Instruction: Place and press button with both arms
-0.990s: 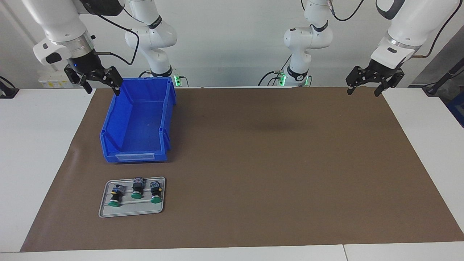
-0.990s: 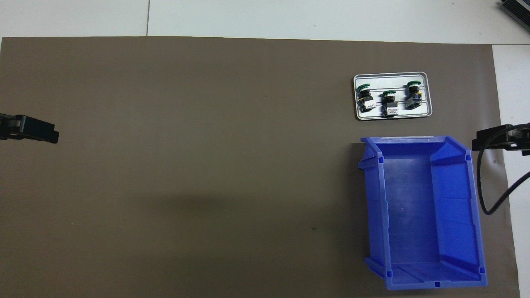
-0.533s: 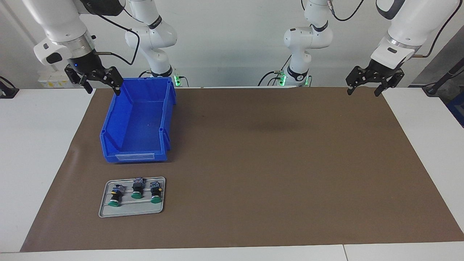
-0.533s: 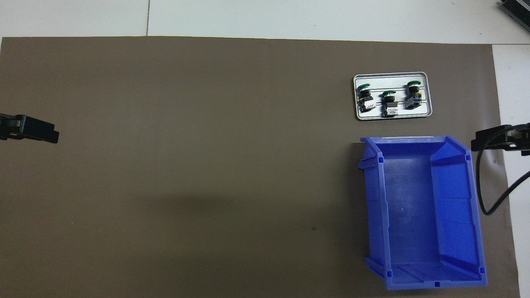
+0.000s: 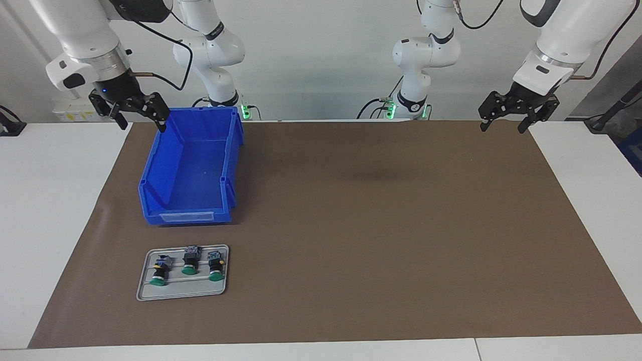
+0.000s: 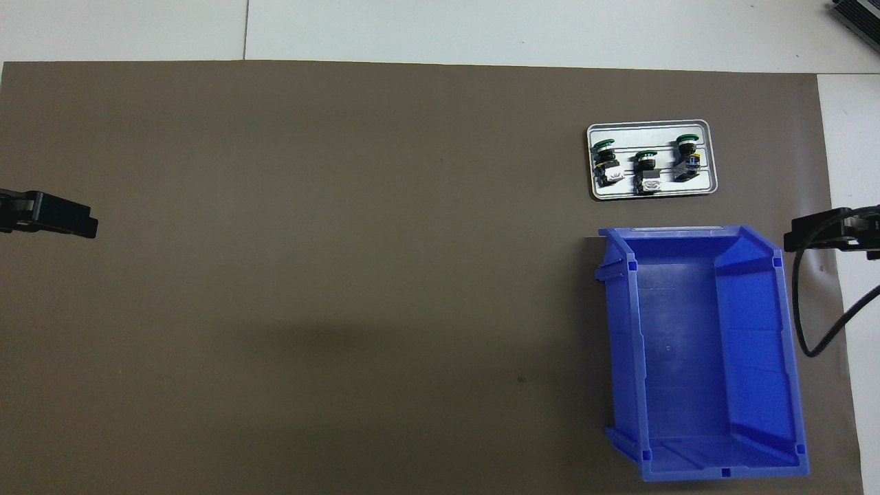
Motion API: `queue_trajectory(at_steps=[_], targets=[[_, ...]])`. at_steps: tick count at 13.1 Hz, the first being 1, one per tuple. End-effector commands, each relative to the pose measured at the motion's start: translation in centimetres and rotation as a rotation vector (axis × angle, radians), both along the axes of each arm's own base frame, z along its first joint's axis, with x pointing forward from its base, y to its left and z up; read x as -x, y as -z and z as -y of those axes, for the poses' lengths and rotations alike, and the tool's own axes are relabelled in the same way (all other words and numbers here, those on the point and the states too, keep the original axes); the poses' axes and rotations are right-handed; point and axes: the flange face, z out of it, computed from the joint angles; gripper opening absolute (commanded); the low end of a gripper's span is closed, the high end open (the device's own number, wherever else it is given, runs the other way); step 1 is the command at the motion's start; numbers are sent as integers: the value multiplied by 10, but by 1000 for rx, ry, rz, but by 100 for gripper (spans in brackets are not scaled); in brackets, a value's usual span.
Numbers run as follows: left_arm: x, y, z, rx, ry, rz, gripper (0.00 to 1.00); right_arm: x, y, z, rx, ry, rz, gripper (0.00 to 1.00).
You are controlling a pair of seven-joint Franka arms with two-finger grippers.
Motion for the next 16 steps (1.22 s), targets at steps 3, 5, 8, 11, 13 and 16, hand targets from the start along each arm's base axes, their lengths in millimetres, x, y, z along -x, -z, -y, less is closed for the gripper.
queue_trajectory(at_steps=[3, 5, 8, 11, 13, 16], targets=[[9, -1, -4, -15, -1, -7, 100, -42, 17, 0, 38, -29, 48, 100], [9, -1, -4, -15, -1, -7, 100, -79, 53, -1, 41, -37, 56, 100], [9, -1, -4, -15, -1, -7, 100, -141, 121, -11, 36, -44, 120, 100], [9, -1, -4, -15, -1, -7, 100, -178, 182, -16, 23, -41, 170, 100], [9, -1, -4, -15, -1, -5, 100, -191, 219, -26, 13, -46, 188, 100], [9, -1, -4, -15, -1, -7, 100, -189, 271, -33, 11, -63, 169, 100]])
